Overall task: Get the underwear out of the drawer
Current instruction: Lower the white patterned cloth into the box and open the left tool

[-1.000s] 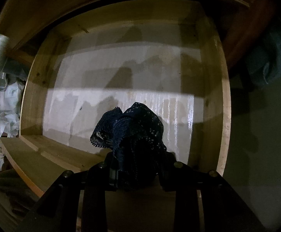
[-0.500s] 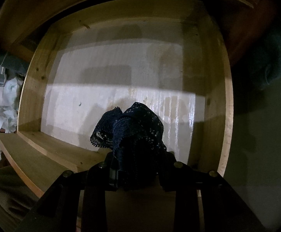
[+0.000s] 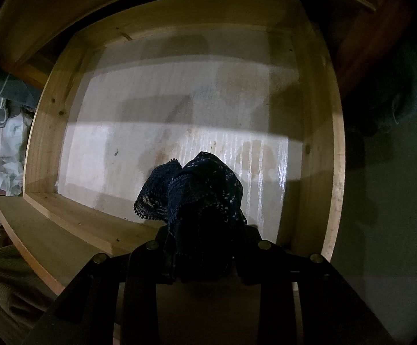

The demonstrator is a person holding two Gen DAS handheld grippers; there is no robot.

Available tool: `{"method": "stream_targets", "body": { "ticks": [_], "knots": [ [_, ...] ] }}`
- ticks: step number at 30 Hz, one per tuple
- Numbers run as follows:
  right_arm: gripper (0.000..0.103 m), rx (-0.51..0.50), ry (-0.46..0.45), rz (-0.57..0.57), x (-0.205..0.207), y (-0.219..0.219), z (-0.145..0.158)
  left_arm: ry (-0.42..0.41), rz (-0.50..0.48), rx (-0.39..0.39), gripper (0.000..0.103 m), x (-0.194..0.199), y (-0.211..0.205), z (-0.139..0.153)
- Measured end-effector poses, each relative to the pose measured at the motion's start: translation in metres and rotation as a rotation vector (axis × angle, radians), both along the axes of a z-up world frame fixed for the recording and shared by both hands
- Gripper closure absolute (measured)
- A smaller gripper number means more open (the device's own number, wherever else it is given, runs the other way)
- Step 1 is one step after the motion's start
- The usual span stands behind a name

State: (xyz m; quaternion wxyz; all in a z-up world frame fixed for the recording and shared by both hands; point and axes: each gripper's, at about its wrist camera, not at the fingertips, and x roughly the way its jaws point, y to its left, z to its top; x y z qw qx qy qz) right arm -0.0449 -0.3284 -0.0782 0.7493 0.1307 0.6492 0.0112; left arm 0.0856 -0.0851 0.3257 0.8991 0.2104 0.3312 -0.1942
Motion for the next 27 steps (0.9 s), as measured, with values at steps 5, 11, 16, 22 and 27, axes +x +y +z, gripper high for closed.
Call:
{"method": "stream_targets", "body": {
  "ticks": [5, 11, 16, 22, 27],
  "knots": [
    [0.075, 0.003, -0.001, 0.000, 0.000, -0.001, 0.000, -0.017, 0.014, 0.042, 0.098, 0.032, -0.017, -0.012],
    [0.075, 0.014, 0.005, -0.004, 0.001, -0.003, 0.000, -0.064, 0.012, 0.098, 0.098, 0.060, -0.047, -0.036],
    [0.075, 0.020, 0.006, -0.009, 0.001, -0.005, 0.001, -0.065, 0.030, 0.142, 0.098, 0.078, -0.060, -0.064],
    [0.075, 0.018, 0.008, -0.009, 0.003, -0.004, 0.002, -0.062, 0.070, 0.193, 0.098, 0.097, -0.065, -0.101],
    [0.075, 0.016, 0.011, -0.007, 0.004, -0.004, 0.002, -0.010, 0.085, 0.171, 0.098, 0.108, -0.067, -0.122]
  ]
}}
